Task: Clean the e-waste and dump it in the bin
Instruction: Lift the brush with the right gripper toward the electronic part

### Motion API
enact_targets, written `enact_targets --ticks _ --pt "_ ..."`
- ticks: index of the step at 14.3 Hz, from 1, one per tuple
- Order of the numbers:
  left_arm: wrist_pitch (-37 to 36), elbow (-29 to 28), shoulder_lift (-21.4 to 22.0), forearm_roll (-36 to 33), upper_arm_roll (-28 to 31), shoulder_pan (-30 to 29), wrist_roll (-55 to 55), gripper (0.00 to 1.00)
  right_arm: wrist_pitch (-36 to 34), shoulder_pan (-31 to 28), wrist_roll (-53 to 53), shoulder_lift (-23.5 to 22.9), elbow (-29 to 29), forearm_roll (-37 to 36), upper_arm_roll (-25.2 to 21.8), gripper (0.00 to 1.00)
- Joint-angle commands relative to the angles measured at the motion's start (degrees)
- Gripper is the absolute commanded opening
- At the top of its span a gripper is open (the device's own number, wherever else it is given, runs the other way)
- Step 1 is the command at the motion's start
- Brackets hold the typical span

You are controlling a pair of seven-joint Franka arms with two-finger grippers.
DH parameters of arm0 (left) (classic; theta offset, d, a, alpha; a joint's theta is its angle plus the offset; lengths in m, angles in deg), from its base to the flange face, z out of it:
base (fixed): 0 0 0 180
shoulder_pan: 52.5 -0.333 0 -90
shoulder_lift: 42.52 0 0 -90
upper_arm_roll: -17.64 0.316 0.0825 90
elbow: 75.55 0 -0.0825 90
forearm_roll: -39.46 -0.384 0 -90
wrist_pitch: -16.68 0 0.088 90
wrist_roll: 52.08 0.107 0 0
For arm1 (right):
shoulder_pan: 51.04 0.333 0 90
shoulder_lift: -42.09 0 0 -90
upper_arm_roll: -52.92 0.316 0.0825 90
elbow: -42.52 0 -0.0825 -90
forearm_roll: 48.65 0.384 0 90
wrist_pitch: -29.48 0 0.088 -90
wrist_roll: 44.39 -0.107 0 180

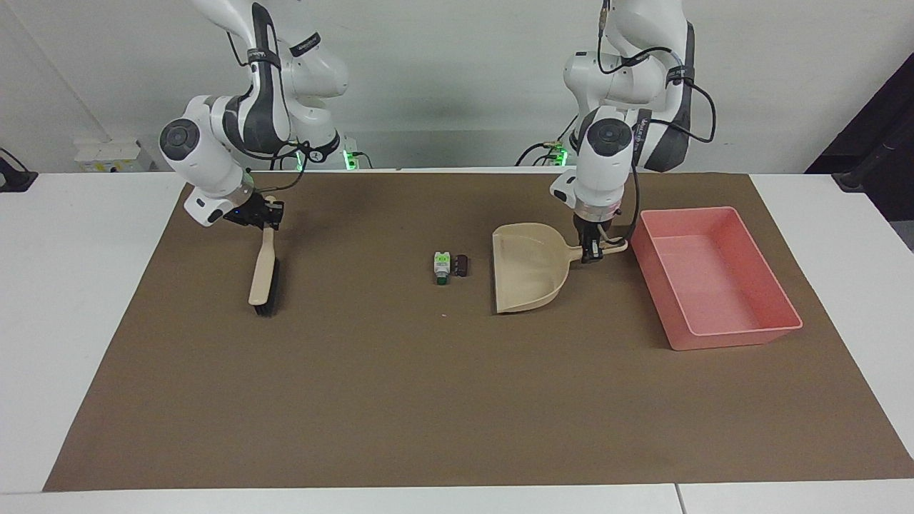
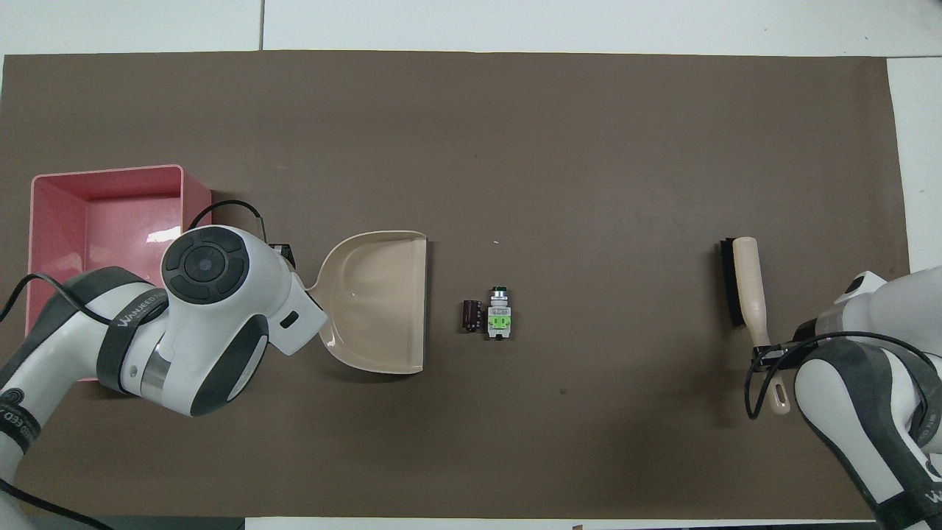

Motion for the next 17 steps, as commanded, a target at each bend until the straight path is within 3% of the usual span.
enact_targets --ticks 1,7,10,17 --pt "-1.3 0.8 -0.9 -2.0 0.7 2.6 -1.2 0.0 -7.6 2.7 -0.1 -2.0 8.6 0.6 0.6 0.0" --pt "-2.7 0.8 -1.1 -2.0 0.5 3.6 -1.7 0.0 -17.4 13.5 -12.2 -1.8 14.1 1.4 0.6 0.0" --pt "-2.9 0.7 -1.8 -1.9 0.5 4.3 -2.6 0.0 -15.8 19.1 -20.4 -0.7 12.0 2.8 0.8 0.0" --pt "-3.3 0.3 -1.5 -2.0 0.6 4.4 -3.9 0.0 -9.7 29.2 -27.9 -1.4 10.2 7.2 0.9 0.0"
